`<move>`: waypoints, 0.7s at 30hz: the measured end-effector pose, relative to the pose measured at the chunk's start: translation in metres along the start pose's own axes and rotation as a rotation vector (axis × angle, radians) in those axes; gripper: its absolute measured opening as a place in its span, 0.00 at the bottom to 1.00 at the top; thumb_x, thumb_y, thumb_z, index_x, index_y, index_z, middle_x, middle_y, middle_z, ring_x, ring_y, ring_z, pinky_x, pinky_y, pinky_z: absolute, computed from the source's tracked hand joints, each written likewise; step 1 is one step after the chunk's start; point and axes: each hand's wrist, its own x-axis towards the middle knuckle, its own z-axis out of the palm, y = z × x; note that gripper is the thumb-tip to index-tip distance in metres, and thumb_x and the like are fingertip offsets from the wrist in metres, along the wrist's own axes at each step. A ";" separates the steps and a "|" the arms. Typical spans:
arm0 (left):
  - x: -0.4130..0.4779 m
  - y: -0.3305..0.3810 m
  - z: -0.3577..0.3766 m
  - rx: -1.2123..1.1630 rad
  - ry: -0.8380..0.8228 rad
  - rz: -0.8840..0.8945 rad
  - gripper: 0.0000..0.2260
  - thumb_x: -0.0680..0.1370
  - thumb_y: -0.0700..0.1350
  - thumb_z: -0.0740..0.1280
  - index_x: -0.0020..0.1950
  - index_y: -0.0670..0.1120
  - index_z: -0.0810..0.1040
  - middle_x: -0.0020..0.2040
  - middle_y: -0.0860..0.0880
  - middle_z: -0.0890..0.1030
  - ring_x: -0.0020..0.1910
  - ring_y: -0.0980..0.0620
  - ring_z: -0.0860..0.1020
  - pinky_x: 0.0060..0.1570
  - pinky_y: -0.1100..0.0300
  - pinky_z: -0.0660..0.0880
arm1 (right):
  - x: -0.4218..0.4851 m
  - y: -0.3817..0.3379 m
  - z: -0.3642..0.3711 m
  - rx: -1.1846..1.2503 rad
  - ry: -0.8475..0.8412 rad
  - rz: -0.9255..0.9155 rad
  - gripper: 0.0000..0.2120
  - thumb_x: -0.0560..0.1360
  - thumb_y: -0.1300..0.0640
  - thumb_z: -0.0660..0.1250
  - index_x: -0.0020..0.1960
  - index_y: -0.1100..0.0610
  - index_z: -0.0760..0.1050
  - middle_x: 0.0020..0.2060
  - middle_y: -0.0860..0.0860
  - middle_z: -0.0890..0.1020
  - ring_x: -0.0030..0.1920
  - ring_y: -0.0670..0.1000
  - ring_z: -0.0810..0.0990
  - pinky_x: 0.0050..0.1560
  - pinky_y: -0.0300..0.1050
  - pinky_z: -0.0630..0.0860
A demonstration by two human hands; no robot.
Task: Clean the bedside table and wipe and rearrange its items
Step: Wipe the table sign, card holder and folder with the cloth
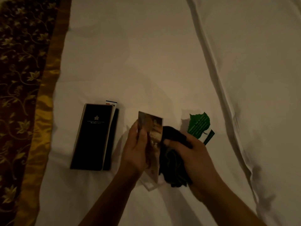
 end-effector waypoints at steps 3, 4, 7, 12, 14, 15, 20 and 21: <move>-0.011 0.000 0.006 -0.226 -0.132 -0.246 0.44 0.63 0.75 0.61 0.75 0.56 0.69 0.64 0.49 0.82 0.59 0.51 0.82 0.48 0.61 0.82 | -0.003 0.000 0.023 -0.021 0.091 -0.139 0.10 0.71 0.54 0.73 0.49 0.40 0.82 0.41 0.43 0.86 0.41 0.44 0.85 0.41 0.38 0.82; -0.015 0.002 0.004 -0.338 -0.177 -0.301 0.44 0.59 0.77 0.66 0.70 0.55 0.77 0.61 0.48 0.84 0.58 0.51 0.83 0.46 0.60 0.82 | -0.003 0.000 0.028 -0.076 0.068 -0.173 0.11 0.71 0.54 0.73 0.50 0.39 0.82 0.41 0.41 0.85 0.41 0.42 0.85 0.41 0.36 0.81; -0.020 0.003 -0.007 -0.618 -0.330 -0.361 0.35 0.54 0.68 0.80 0.56 0.51 0.87 0.58 0.43 0.85 0.57 0.45 0.84 0.47 0.54 0.82 | 0.004 -0.004 0.032 -0.286 0.004 -0.280 0.12 0.71 0.54 0.73 0.50 0.39 0.80 0.42 0.39 0.84 0.42 0.40 0.84 0.43 0.38 0.81; -0.019 0.011 -0.010 -0.526 -0.393 -0.357 0.41 0.55 0.70 0.76 0.62 0.48 0.82 0.56 0.41 0.85 0.51 0.41 0.85 0.42 0.49 0.83 | 0.027 -0.013 0.022 -0.547 0.180 -0.491 0.13 0.72 0.54 0.71 0.56 0.44 0.80 0.46 0.41 0.83 0.47 0.42 0.81 0.47 0.41 0.79; -0.017 0.013 -0.012 -0.505 -0.373 -0.296 0.43 0.54 0.71 0.77 0.62 0.48 0.82 0.56 0.40 0.85 0.50 0.39 0.85 0.41 0.48 0.82 | 0.032 -0.015 0.016 -0.707 0.222 -0.429 0.13 0.73 0.54 0.69 0.56 0.46 0.79 0.45 0.43 0.83 0.45 0.44 0.80 0.47 0.47 0.79; -0.015 0.013 -0.014 -0.499 -0.371 -0.245 0.40 0.56 0.72 0.77 0.60 0.50 0.84 0.56 0.42 0.85 0.51 0.41 0.85 0.43 0.50 0.82 | 0.032 -0.015 0.012 -0.727 0.204 -0.389 0.12 0.72 0.54 0.69 0.55 0.45 0.79 0.43 0.42 0.82 0.43 0.43 0.80 0.45 0.46 0.79; -0.008 0.013 -0.021 -0.478 -0.385 -0.180 0.34 0.64 0.73 0.71 0.61 0.53 0.84 0.62 0.46 0.83 0.63 0.47 0.80 0.59 0.50 0.79 | 0.001 -0.013 0.008 -0.897 -0.213 -0.352 0.11 0.70 0.47 0.68 0.52 0.42 0.78 0.42 0.39 0.82 0.40 0.37 0.79 0.40 0.32 0.75; -0.007 0.015 -0.022 -0.440 -0.372 -0.156 0.36 0.64 0.73 0.70 0.64 0.52 0.82 0.65 0.45 0.81 0.66 0.44 0.78 0.63 0.46 0.77 | -0.004 -0.015 0.009 -0.882 -0.327 -0.346 0.12 0.69 0.47 0.68 0.52 0.42 0.78 0.43 0.39 0.83 0.41 0.37 0.80 0.42 0.34 0.77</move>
